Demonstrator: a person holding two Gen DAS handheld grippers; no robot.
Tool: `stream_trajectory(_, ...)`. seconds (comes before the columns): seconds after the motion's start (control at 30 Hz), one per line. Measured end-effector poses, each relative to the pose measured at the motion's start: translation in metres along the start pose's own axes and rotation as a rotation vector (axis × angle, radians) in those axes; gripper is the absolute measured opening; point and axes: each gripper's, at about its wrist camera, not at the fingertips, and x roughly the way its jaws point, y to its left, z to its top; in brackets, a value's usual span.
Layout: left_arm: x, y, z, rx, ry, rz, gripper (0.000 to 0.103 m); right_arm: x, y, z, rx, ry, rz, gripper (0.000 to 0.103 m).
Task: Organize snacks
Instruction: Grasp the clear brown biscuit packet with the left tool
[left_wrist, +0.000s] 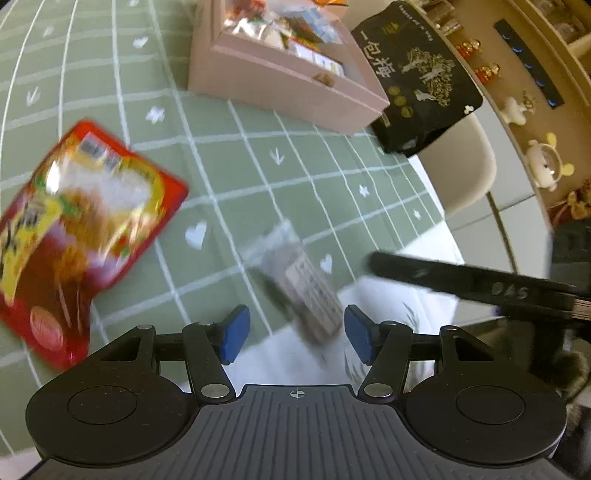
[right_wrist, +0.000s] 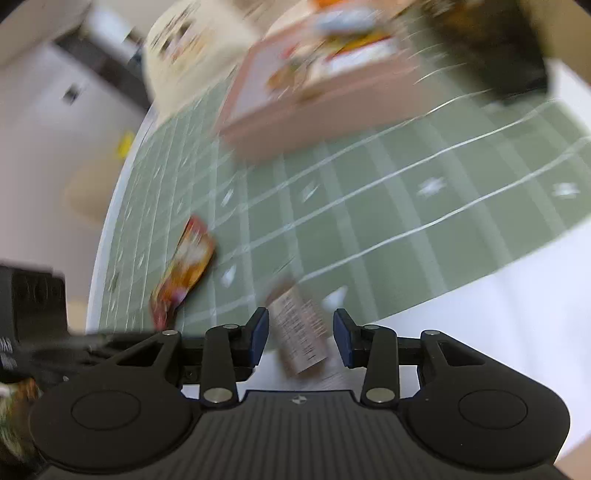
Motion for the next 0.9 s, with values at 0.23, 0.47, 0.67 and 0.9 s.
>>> stream_trajectory(0.23, 0.031, -0.050, 0.019, 0.203, -0.014, 0.178, 0.063, -0.043, -0.020, -0.002, 0.041, -0.187, -0.190, 0.051)
stream_trajectory(0.47, 0.052, -0.088, -0.011, 0.550, -0.011, 0.360, 0.068, -0.051, -0.046, -0.007, 0.145, -0.248, -0.274, 0.056)
stream_trajectory(0.67, 0.046, -0.084, -0.014, 0.576, -0.009, 0.368, 0.047, -0.045, -0.041, -0.006, 0.112, -0.249, -0.293, 0.060)
stream_trajectory(0.9, 0.008, -0.055, -0.043, 0.539, 0.015, 0.299, 0.041, -0.024, -0.012, 0.005, 0.004, -0.223, -0.293, 0.067)
